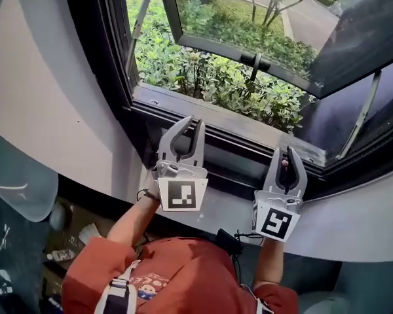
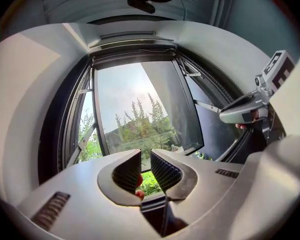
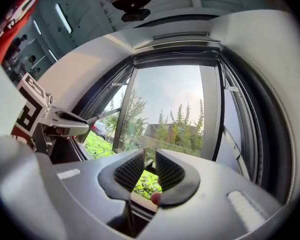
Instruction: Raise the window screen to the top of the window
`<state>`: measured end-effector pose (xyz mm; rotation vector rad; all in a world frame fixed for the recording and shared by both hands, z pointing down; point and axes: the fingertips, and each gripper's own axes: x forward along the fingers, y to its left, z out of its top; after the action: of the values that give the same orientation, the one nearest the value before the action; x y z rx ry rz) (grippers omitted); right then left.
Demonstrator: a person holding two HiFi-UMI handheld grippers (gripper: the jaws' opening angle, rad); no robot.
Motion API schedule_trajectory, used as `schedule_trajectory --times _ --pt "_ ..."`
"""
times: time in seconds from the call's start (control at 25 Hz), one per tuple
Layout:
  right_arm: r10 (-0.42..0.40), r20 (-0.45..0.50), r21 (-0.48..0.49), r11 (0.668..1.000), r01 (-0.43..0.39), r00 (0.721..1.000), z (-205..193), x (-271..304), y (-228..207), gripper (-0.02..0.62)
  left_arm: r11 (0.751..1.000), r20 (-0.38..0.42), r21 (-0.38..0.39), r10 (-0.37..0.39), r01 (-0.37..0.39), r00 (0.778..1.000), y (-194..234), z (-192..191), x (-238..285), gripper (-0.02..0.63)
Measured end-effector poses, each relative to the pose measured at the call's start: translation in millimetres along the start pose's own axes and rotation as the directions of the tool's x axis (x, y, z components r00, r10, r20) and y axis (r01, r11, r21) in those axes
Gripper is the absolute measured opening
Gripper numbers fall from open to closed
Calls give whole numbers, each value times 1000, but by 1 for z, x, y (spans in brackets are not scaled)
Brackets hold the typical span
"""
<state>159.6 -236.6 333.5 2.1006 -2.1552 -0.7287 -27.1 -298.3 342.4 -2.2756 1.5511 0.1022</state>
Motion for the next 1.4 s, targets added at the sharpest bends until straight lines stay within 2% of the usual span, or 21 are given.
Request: schedule_trajectory --times 0.24,0.36,0.52,0.68,0.84,1.0,1.08,1.2,1.4 --pt "6 -28 135 991 -3 1000 -29 -34 32 78 998 13 -45 -36 36 999 -17 -24 -38 44" --pt "34 -45 169 985 -26 998 -40 -43 47 78 994 -35 -94 -60 57 998 -22 -40 -53 44" --pt "58 -63 182 982 -45 996 -48 -49 60 78 995 -11 -74 -61 60 998 -23 -42 -62 44" --pt "65 -66 192 980 -51 996 -52 -56 69 77 992 -108 -105 -81 70 991 -28 -64 -76 44" --pt "71 -75 207 977 -54 995 -57 -59 74 77 995 -49 -50 -91 89 995 -32 -57 -78 44" --pt "49 -70 197 980 -35 996 -58 -58 72 35 992 -72 -89 -91 85 993 -34 -65 -81 40" --pt "45 -66 192 981 -31 997 -59 -57 71 11 992 -74 -87 -96 90 993 -35 -66 -81 6" --pt "52 -58 191 981 -41 997 -59 -56 71 9 990 -74 -106 -104 96 992 -36 -68 -81 6" --pt "56 -53 194 980 -45 997 -59 -54 70 9 991 -66 -85 -109 103 992 -38 -67 -80 6"
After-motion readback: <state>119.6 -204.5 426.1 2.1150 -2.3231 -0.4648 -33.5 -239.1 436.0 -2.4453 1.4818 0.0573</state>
